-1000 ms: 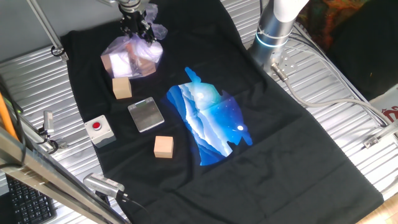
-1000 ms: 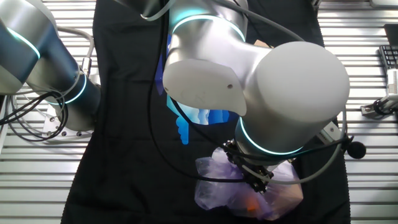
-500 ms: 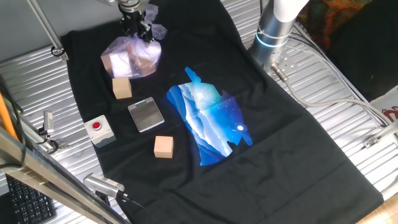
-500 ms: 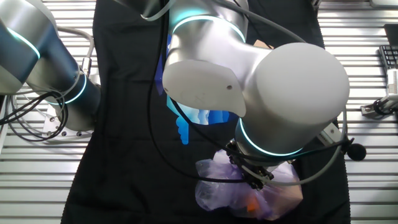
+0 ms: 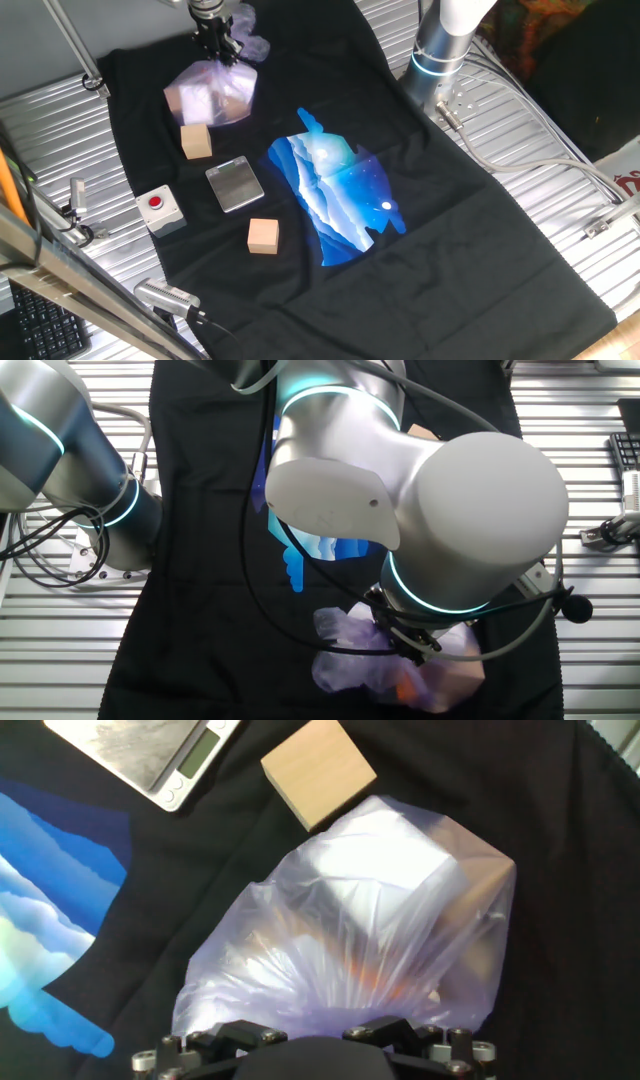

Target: Pick up a bag of things

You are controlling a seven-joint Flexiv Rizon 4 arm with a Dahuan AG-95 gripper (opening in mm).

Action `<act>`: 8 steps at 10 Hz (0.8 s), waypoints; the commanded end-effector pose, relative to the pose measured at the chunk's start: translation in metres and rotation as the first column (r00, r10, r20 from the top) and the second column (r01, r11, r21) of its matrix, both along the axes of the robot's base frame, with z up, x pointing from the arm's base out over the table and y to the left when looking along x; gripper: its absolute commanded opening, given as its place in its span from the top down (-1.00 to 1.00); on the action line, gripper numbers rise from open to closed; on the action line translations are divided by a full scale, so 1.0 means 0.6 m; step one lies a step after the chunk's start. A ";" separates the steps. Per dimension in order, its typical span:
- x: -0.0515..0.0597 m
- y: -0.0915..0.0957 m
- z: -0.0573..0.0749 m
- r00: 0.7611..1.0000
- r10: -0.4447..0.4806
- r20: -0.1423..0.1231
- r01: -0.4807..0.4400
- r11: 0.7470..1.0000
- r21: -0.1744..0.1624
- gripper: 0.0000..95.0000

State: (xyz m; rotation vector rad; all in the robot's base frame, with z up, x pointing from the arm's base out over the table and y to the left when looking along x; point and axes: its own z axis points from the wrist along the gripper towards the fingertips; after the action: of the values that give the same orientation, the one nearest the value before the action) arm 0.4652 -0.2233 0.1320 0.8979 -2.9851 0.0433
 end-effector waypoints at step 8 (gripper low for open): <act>0.000 0.000 0.000 1.000 -0.014 0.007 0.014 1.000 0.007 1.00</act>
State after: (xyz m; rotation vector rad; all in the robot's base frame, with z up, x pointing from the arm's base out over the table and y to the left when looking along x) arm 0.4655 -0.2235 0.1325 0.8788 -2.9988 0.0374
